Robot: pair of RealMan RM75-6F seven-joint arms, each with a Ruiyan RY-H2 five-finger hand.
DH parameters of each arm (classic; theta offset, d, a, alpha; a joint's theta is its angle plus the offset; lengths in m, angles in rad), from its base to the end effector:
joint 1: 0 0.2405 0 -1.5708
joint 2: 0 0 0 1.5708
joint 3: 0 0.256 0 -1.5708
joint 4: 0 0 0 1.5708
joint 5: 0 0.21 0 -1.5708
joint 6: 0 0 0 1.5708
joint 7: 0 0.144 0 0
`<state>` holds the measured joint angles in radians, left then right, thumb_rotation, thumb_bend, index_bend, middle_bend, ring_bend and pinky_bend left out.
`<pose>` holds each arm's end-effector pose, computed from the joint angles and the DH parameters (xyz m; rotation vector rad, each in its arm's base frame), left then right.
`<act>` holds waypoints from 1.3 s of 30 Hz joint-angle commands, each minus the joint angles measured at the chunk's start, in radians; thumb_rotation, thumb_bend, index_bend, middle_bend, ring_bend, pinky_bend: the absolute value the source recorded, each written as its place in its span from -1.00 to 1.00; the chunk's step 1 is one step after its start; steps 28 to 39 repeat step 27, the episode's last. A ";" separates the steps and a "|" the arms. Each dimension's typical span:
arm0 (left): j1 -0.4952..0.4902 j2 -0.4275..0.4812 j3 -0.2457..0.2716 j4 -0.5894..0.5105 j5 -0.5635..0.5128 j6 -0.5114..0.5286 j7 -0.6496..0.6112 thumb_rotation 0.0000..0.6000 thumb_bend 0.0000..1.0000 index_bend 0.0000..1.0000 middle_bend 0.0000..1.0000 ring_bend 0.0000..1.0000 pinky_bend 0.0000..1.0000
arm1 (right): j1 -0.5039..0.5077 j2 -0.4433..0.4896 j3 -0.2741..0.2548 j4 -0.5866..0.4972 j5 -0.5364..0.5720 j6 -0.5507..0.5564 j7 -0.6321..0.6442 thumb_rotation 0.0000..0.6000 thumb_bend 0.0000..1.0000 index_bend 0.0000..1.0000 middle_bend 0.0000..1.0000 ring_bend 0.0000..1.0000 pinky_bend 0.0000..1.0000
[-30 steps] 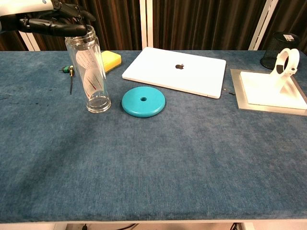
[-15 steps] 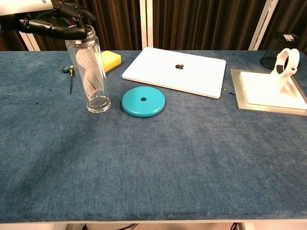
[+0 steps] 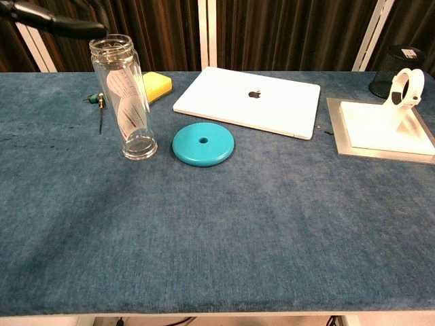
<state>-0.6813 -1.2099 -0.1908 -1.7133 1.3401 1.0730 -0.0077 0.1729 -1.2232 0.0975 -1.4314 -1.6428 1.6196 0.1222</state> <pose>-0.1375 0.3355 0.0916 -1.8040 -0.9480 -1.2344 -0.2887 -0.2154 0.1575 1.4307 -0.6953 1.1936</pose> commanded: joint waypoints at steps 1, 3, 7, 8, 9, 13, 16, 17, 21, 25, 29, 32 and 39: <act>0.070 0.066 0.002 -0.067 0.037 0.118 0.047 -0.15 -0.86 -0.22 -0.83 -0.94 -0.69 | -0.003 0.001 0.000 0.002 0.002 0.003 0.003 1.00 -0.24 -1.00 -1.00 -1.00 -0.98; 0.118 0.095 0.011 -0.098 0.049 0.191 0.078 -0.09 -0.86 -0.27 -0.80 -0.93 -0.69 | -0.006 0.002 -0.001 0.005 0.003 0.006 0.007 1.00 -0.24 -1.00 -1.00 -1.00 -0.98; 0.262 0.137 0.077 -0.142 0.083 0.368 0.164 -0.07 -0.86 -0.37 -0.74 -0.90 -0.69 | -0.018 0.005 -0.009 0.015 0.007 0.009 0.010 1.00 -0.24 -1.00 -1.00 -1.00 -0.98; 0.295 0.141 0.099 -0.143 0.095 0.400 0.181 -0.08 -0.86 -0.39 -0.74 -0.90 -0.69 | -0.021 0.006 -0.012 0.018 0.009 0.008 0.007 1.00 -0.24 -1.00 -1.00 -1.00 -0.98; 0.328 0.142 0.124 -0.140 0.107 0.430 0.198 -0.07 -0.86 -0.42 -0.73 -0.90 -0.69 | -0.026 0.008 -0.016 0.021 0.011 0.007 0.002 1.00 -0.24 -1.00 -1.00 -1.00 -0.97; 0.464 0.132 0.235 -0.088 0.172 0.538 0.236 -0.13 -0.87 -0.63 -0.74 -0.90 -0.69 | -0.065 0.027 -0.045 0.016 0.051 -0.017 -0.049 1.00 -0.28 -1.00 -1.00 -1.00 -1.00; 0.547 0.119 0.305 -0.034 0.195 0.574 0.204 -0.45 -0.95 -0.79 -0.80 -0.91 -0.69 | -0.105 0.058 -0.079 -0.020 0.117 -0.068 -0.123 1.00 -0.32 -1.00 -1.00 -1.00 -1.00; 0.575 0.109 0.318 -0.006 0.197 0.591 0.194 -0.68 -0.98 -0.84 -0.83 -0.91 -0.69 | -0.120 0.067 -0.090 -0.031 0.138 -0.083 -0.146 1.00 -0.33 -1.00 -1.00 -1.00 -1.00; 0.638 0.066 0.328 0.085 0.209 0.641 0.143 -1.00 -1.00 -0.94 -0.92 -0.95 -0.70 | -0.151 0.076 -0.118 -0.041 0.190 -0.127 -0.182 1.00 -0.34 -1.00 -1.00 -1.00 -1.00; 0.662 0.050 0.320 0.137 0.197 0.635 0.099 -1.00 -1.00 -0.98 -0.96 -0.97 -0.72 | -0.151 0.069 -0.119 -0.036 0.192 -0.144 -0.194 1.00 -0.34 -1.00 -1.00 -1.00 -1.00; 0.669 0.045 0.315 0.158 0.196 0.630 0.103 -1.00 -1.00 -0.98 -0.97 -0.97 -0.72 | -0.151 0.063 -0.117 -0.034 0.182 -0.140 -0.192 1.00 -0.34 -1.00 -1.00 -1.00 -1.00; 0.669 0.045 0.315 0.158 0.196 0.630 0.103 -1.00 -1.00 -0.98 -0.97 -0.97 -0.72 | -0.151 0.063 -0.117 -0.034 0.182 -0.140 -0.192 1.00 -0.34 -1.00 -1.00 -1.00 -1.00; 0.669 0.045 0.315 0.158 0.196 0.630 0.103 -1.00 -1.00 -0.98 -0.97 -0.97 -0.72 | -0.151 0.063 -0.117 -0.034 0.182 -0.140 -0.192 1.00 -0.34 -1.00 -1.00 -1.00 -1.00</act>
